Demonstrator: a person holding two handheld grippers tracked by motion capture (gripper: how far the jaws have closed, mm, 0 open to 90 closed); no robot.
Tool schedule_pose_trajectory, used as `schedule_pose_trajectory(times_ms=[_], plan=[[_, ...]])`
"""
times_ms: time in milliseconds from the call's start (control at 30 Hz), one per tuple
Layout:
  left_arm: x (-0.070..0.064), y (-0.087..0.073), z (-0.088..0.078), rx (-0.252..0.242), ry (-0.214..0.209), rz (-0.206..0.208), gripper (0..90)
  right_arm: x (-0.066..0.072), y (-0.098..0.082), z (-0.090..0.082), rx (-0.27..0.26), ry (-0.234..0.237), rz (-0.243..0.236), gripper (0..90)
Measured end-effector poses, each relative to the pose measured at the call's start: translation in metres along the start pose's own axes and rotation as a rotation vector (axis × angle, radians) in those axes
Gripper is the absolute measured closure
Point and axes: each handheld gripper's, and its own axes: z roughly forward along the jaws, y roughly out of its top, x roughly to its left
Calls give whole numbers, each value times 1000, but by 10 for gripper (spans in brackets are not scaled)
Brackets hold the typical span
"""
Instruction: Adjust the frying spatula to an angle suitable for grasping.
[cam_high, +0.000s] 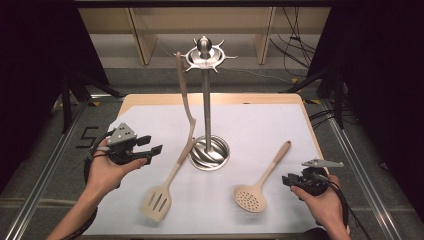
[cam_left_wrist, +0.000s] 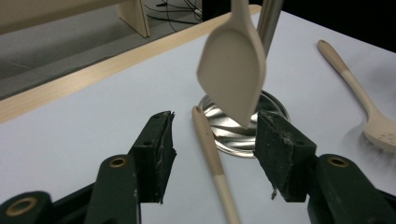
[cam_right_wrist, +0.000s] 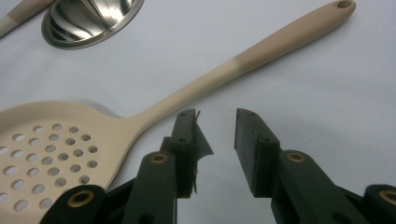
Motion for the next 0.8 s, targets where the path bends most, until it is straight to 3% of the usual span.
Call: schedule_pose_trajectory(times_ms=[67,133,200,233,267,300,333,467,500,533,567,600,633,733,800], plan=[[0,-2,4,48,-9,28,480,-1,0,0,3,-1,0,695],[-2,-3,8,104,-5,44,497,1,1,0,26,2,36,695],[-4,-5,13,163,-7,47,519,0,1,2,36,10,28,695],[-8,-6,17,202,-15,21,527,1,2,1,47,8,34,695],[-9,-6,20,234,-16,21,547,-1,2,4,28,16,-4,694],[-12,-7,23,252,-15,12,560,0,2,3,48,1,7,694],[-14,-7,25,278,-13,22,575,0,1,3,43,22,-6,694],[-23,-11,38,322,-11,-29,604,3,-1,2,68,7,5,694],[-24,-12,41,342,-8,-21,608,6,-3,1,85,14,41,694],[-26,-13,44,352,-6,-18,613,5,-3,0,89,1,14,694],[-27,-14,47,375,-11,-13,615,2,-5,3,58,70,10,694],[-28,-15,50,396,-10,-11,618,4,-6,1,57,47,15,694],[-29,-17,53,415,-11,-3,620,4,-6,0,64,66,16,694],[-32,-24,64,464,4,10,625,4,-6,-2,56,53,17,694],[-33,-28,70,502,12,31,636,5,-6,-1,37,8,9,694]])
